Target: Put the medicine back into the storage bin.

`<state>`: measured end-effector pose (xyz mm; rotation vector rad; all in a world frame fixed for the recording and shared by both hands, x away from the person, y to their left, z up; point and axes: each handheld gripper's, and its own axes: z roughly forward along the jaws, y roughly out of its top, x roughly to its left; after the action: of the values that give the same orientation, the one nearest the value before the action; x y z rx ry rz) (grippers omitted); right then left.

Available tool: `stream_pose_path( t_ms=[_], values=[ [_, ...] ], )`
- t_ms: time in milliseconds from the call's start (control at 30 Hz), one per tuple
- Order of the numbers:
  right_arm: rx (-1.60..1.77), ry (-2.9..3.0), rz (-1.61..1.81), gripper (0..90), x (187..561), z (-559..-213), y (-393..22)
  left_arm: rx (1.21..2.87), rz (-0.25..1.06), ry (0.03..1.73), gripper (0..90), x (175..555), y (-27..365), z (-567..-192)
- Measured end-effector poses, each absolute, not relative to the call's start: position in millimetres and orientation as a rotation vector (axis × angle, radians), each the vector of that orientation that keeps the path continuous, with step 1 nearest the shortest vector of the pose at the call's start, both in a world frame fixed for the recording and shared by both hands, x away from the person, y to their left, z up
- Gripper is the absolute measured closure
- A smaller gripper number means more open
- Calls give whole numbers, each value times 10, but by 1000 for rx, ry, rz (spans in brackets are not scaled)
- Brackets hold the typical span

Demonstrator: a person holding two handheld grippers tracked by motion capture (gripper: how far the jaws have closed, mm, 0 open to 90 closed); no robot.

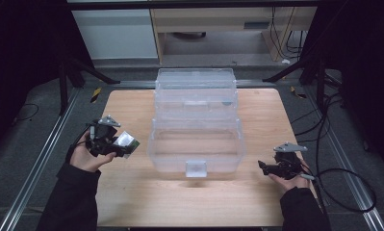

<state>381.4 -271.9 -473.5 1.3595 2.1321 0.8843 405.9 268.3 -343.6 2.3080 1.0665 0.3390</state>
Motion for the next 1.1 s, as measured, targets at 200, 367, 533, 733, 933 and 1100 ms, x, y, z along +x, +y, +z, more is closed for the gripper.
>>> stream_pose_path(
  t_ms=[200, 367, 533, 733, 933, 1100],
  values=[
    [1351, 2139, 888, 202, 3813, -4727, -2711, 2298, 334, 1032, 447, 4140, 2502, -3326],
    [1350, 2144, 879, 200, 3815, -4731, -2710, 2308, 328, 990, 447, 4200, 2350, -3266],
    [1347, 2145, 883, 199, 3819, -4734, -2715, 2314, 317, 965, 447, 4249, 2204, -3273],
    [1354, 2147, 880, 199, 3817, -4734, -2717, 2345, 304, 942, 447, 4290, 2056, -3344],
    [1353, 2150, 887, 199, 3817, -4734, -2715, 2371, 284, 925, 447, 4353, 1923, -3437],
    [1350, 2148, 884, 199, 3809, -4737, -2722, 2383, 250, 905, 447, 4398, 1797, -3581]
  ],
)
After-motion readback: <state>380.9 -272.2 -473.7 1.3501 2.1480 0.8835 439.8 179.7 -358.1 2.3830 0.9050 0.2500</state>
